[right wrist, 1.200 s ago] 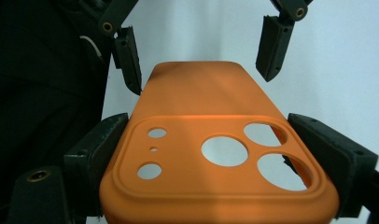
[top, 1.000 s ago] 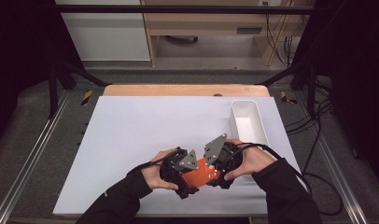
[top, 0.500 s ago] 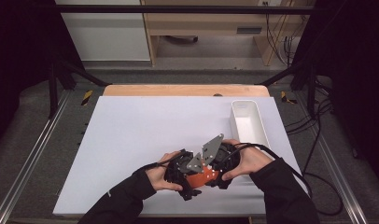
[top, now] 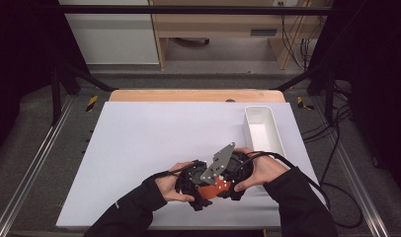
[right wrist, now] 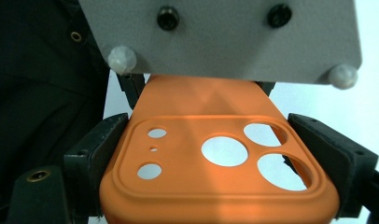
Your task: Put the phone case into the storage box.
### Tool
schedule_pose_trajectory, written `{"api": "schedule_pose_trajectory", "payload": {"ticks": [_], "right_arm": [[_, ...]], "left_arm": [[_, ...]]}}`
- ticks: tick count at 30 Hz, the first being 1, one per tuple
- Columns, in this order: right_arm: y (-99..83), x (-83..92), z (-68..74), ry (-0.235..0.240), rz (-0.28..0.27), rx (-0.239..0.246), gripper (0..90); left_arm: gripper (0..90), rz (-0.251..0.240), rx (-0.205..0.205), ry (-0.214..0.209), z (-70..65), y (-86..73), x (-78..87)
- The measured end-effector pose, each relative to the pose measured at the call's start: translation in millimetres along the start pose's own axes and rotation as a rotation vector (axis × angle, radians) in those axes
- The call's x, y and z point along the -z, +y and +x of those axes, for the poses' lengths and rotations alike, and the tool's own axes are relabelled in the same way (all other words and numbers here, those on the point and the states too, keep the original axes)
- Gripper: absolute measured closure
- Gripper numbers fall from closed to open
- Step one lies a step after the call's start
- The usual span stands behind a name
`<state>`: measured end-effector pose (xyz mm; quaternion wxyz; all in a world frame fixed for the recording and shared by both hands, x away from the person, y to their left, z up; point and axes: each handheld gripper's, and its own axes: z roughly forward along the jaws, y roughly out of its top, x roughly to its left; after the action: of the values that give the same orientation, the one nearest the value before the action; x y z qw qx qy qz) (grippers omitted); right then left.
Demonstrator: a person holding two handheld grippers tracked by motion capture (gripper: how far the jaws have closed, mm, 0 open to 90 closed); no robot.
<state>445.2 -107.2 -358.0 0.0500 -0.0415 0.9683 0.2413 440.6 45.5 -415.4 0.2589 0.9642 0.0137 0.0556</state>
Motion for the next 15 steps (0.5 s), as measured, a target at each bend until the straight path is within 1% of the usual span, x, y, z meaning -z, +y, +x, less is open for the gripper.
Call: {"api": "schedule_pose_trajectory", "payload": {"ticks": [4, 12, 14, 15], "right_arm": [[0.3, -0.9, 0.7, 0.002, -0.001, 0.009, 16.1], [0.6, -1.8, 0.6, 0.003, 0.003, 0.013, 16.0], [0.8, -2.1, 0.9, 0.001, 0.004, 0.01, 16.0], [0.8, -2.1, 1.0, 0.0, 0.007, 0.011, 16.0]], "left_arm": [[15.2, 0.012, -0.005, -0.001, 0.9, 0.3, 0.0], [15.3, 0.03, -0.008, -0.001, 0.7, 2.0, -1.0], [15.4, 0.032, -0.009, 0.005, 0.4, 2.2, -1.3], [15.4, 0.04, -0.02, 0.006, 0.8, 2.3, -0.9]]}}
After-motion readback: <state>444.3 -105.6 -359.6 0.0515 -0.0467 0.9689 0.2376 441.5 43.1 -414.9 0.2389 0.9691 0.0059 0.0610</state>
